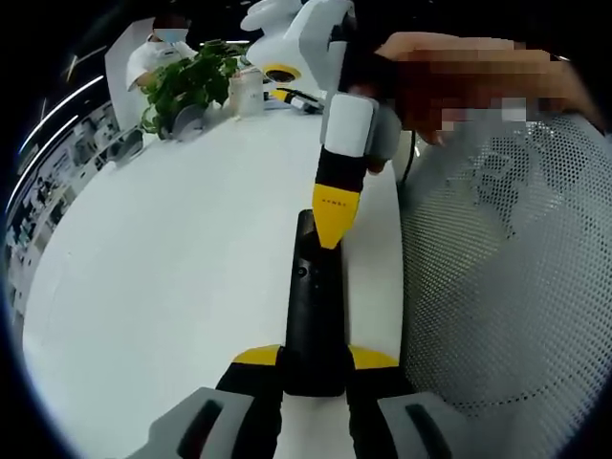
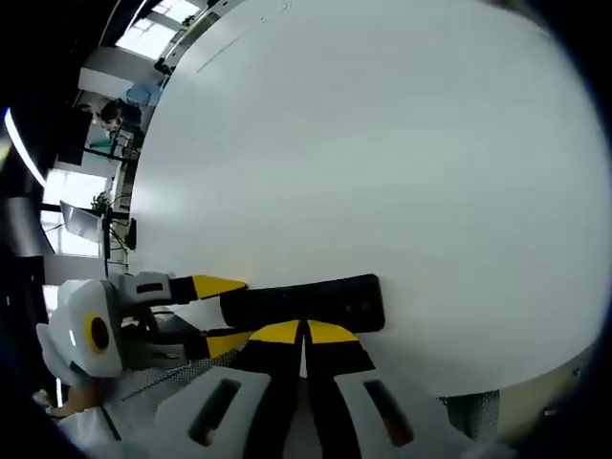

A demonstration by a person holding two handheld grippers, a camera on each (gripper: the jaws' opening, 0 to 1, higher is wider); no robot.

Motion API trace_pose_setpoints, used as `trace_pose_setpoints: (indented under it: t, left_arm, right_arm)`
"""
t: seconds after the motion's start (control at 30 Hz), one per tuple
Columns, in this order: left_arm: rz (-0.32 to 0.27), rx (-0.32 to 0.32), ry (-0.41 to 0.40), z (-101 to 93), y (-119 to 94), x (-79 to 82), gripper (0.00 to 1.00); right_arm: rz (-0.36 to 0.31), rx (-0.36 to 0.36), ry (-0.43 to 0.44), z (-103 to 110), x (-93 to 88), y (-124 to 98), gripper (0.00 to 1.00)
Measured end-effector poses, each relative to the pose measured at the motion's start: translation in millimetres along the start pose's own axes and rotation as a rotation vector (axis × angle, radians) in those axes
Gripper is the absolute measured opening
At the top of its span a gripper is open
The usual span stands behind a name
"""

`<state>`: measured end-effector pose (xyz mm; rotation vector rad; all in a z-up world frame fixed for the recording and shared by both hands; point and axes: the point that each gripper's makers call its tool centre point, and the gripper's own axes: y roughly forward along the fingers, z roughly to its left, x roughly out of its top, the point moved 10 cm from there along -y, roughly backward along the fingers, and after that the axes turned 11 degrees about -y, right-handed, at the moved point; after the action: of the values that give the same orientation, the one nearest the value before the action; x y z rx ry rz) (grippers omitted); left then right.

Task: Press the specified remote control buttons in sequence, fully releasing each button before pressing the next.

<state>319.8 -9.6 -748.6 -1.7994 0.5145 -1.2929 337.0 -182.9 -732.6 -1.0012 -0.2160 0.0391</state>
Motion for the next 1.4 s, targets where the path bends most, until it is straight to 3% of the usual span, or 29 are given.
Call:
trace_pose_setpoints:
  t: [0.1, 0.2, 0.83, 1.07, 1.4]
  left_arm:
    - [-0.001, 0.0, 0.0, -0.1, 0.0, -0.1, 0.25]
    - [-0.001, 0.0, -0.001, 0.0, 0.0, 0.0, 0.25]
    - [-0.004, -0.002, -0.002, 0.2, 0.0, -0.1, 0.25]
    - [-0.005, -0.001, -0.005, 0.1, 0.3, 0.0, 0.25]
    - [-0.004, -0.002, 0.001, 0.1, 0.6, 0.3, 0.25]
  right_arm:
    - [0.023, -0.005, 0.021, -0.3, -1.7, 0.0, 0.0]
    - [0.059, -0.055, 0.032, -4.1, -5.3, 0.5, 0.0]
    - [0.053, -0.037, 0.024, -4.9, -2.3, 4.6, 0.0]
    - [0.062, -0.067, -0.033, -1.6, -2.6, 6.7, 0.0]
    - [0.055, -0.049, 0.004, -3.9, -2.5, 5.3, 0.0]
